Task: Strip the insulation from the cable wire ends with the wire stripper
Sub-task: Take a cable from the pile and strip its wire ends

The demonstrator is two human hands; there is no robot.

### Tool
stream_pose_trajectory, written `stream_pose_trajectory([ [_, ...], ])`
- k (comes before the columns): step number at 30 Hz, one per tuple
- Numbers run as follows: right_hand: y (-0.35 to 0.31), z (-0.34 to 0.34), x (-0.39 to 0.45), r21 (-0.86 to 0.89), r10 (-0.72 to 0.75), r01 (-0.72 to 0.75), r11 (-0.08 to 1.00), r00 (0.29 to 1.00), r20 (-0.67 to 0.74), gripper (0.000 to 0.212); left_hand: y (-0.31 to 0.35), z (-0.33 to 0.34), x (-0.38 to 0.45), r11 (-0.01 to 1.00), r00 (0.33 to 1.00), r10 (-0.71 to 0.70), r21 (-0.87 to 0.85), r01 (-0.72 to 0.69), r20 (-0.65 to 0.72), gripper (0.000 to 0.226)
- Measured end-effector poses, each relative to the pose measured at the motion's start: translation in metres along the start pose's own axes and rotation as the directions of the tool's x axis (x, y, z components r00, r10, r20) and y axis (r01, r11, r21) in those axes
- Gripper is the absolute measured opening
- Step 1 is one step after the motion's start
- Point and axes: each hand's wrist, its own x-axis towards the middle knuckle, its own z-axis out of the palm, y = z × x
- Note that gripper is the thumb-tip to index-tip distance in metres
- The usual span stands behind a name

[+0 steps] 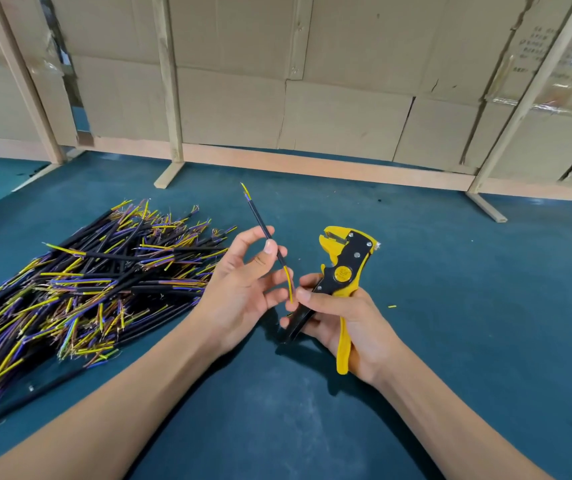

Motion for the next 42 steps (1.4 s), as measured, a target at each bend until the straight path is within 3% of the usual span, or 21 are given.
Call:
stream_pose_trajectory([
  [8, -0.002, -0.001, -0.001, -0.01, 0.015, -0.015, 1.0, 0.999, 0.041, 0.028, -0.006, 0.003, -0.006, 0.993, 0.997, 0.048, 0.105, -0.054, 0.057, 0.028],
  [20, 0.0, 0.001, 0.0, 0.046, 0.012, -0.008, 0.999, 0.997, -0.073, 0.023, -0.001, 0.006, -0.009, 0.982, 0.997, 0.066, 0.176, -0.073, 0.042, 0.032],
  [24, 0.0, 0.001, 0.0, 0.042, -0.005, 0.009, 0.999, 0.996, -0.09, 0.019, 0.003, 0.006, -0.01, 0.98, 0.999, -0.028, 0.199, 0.023, 0.02, 0.031],
  [28, 0.002, -0.001, -0.001, 0.041, -0.025, 0.029, 0.999, 0.995, -0.095, 0.014, 0.01, 0.005, -0.008, 0.963, 0.977, -0.214, 0.161, 0.214, -0.018, 0.024],
  [32, 0.001, -0.002, 0.0, 0.064, -0.025, 0.034, 0.997, 0.991, -0.133, 0.015, 0.015, 0.002, -0.012, 0.91, 0.935, -0.344, 0.276, 0.31, 0.084, 0.03],
  [37, -0.001, -0.004, 0.0, 0.016, -0.041, 0.043, 0.999, 0.991, -0.127, 0.021, 0.01, 0.002, -0.013, 0.937, 0.952, -0.287, 0.237, 0.256, 0.109, 0.024],
  [42, -0.008, -0.009, -0.003, 0.1, 0.008, -0.003, 0.995, 0.999, -0.051, 0.008, 0.011, -0.001, -0.01, 0.969, 0.985, -0.161, 0.198, 0.145, 0.065, 0.021],
])
